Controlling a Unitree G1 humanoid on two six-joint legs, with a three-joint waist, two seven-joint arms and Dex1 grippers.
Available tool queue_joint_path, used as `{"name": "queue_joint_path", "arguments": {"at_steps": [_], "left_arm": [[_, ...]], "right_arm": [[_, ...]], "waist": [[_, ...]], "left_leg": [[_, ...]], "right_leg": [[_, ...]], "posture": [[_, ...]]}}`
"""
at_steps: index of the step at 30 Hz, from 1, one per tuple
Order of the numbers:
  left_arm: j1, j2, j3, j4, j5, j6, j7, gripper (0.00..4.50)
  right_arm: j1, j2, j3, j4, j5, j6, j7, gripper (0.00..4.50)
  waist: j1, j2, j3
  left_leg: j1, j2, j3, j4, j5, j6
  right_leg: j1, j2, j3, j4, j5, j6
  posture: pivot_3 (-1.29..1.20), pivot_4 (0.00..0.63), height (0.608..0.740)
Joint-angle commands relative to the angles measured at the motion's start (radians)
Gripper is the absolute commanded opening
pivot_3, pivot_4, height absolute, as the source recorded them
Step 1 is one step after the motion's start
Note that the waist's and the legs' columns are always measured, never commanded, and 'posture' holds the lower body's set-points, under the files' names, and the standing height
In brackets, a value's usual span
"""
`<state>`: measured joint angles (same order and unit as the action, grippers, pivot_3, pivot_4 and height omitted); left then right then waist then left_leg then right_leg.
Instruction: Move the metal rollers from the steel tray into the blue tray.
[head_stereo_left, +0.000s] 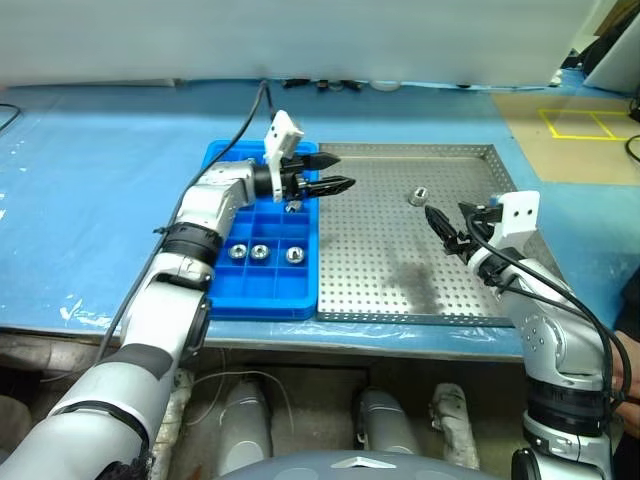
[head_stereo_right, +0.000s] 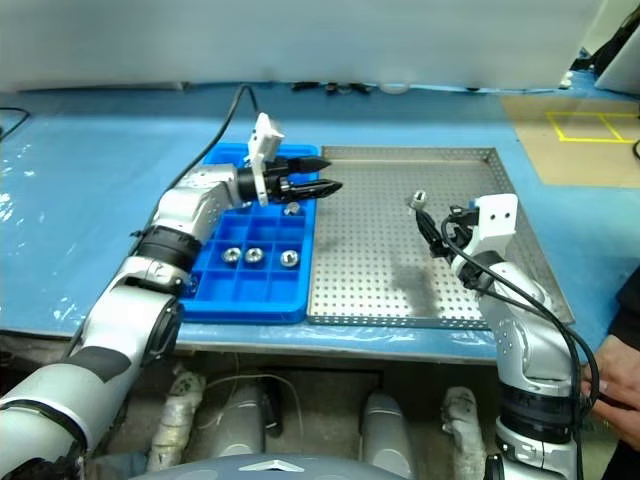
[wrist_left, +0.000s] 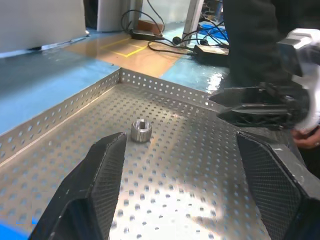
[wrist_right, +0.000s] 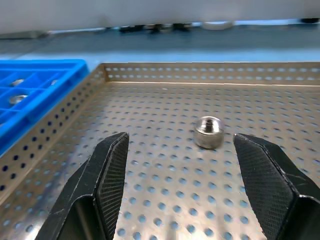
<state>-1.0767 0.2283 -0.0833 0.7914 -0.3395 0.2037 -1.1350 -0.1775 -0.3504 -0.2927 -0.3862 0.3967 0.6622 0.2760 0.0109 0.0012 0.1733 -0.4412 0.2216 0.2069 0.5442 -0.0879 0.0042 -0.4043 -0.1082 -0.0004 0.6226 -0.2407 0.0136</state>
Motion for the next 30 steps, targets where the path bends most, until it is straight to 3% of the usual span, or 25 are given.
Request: {"name": "queue_joint_path", "arguments": {"at_steps": [1, 5, 9, 12, 22, 30], "left_arm": [[-0.073, -0.029, 0.024, 0.102, 0.035, -0.097, 0.001, 3.71], [-0.104, -0.04, 0.037, 0.144, 0.036, -0.117, -0.065, 3.71], [-0.103, -0.012, 0.069, 0.14, 0.031, -0.103, -0.063, 3.71], [-0.089, 0.013, 0.089, 0.123, 0.033, -0.091, -0.051, 3.71], [0.072, 0.143, 0.138, -0.15, 0.002, 0.068, -0.001, 3.71], [0.16, 0.201, 0.16, -0.312, -0.022, 0.176, 0.049, 3.71]], "right_arm": [[0.028, 0.013, -0.048, -0.081, 0.001, -0.01, -0.06, 3.51], [0.05, 0.037, -0.05, -0.081, -0.011, -0.031, -0.106, 3.51], [-0.028, 0.041, -0.018, 0.059, -0.051, -0.082, -0.119, 3.51], [-0.126, 0.041, 0.008, 0.225, -0.079, -0.152, -0.101, 3.51], [-0.611, 0.014, 0.038, 1.186, -0.191, -0.551, -0.027, 3.51], [-0.732, 0.029, 0.043, 1.453, -0.215, -0.692, -0.005, 3.51]], "waist": [[-0.007, 0.0, 0.0], [-0.027, 0.0, 0.0], [-0.03, 0.0, 0.0], [-0.029, 0.0, 0.0], [-0.008, 0.001, 0.0], [0.03, 0.001, 0.0]], "left_leg": [[0.0, 0.0, 0.0, 0.0, 0.0, 0.0], [0.0, 0.0, 0.001, 0.0, -0.001, 0.001], [0.0, 0.0, 0.001, 0.001, -0.001, 0.002], [0.0, 0.0, 0.001, 0.002, -0.001, 0.002], [-0.004, -0.001, 0.001, 0.004, -0.002, 0.005], [-0.013, 0.001, 0.001, 0.015, -0.007, 0.016]], "right_leg": [[0.0, 0.0, 0.0, 0.0, 0.0, 0.0], [0.0, 0.0, 0.0, 0.0, 0.0, 0.0], [0.0, 0.0, 0.001, -0.001, 0.0, 0.0], [0.0, 0.0, 0.001, 0.0, 0.0, -0.001], [-0.001, 0.0, -0.002, 0.0, 0.001, -0.002], [-0.003, -0.001, -0.009, 0.001, 0.001, -0.003]], "posture": [[-0.53, 0.15, 0.74], [-0.54, 0.15, 0.74], [-0.51, 0.15, 0.74], [-0.47, 0.15, 0.74], [-0.29, 0.15, 0.74], [-0.22, 0.15, 0.74]]}}
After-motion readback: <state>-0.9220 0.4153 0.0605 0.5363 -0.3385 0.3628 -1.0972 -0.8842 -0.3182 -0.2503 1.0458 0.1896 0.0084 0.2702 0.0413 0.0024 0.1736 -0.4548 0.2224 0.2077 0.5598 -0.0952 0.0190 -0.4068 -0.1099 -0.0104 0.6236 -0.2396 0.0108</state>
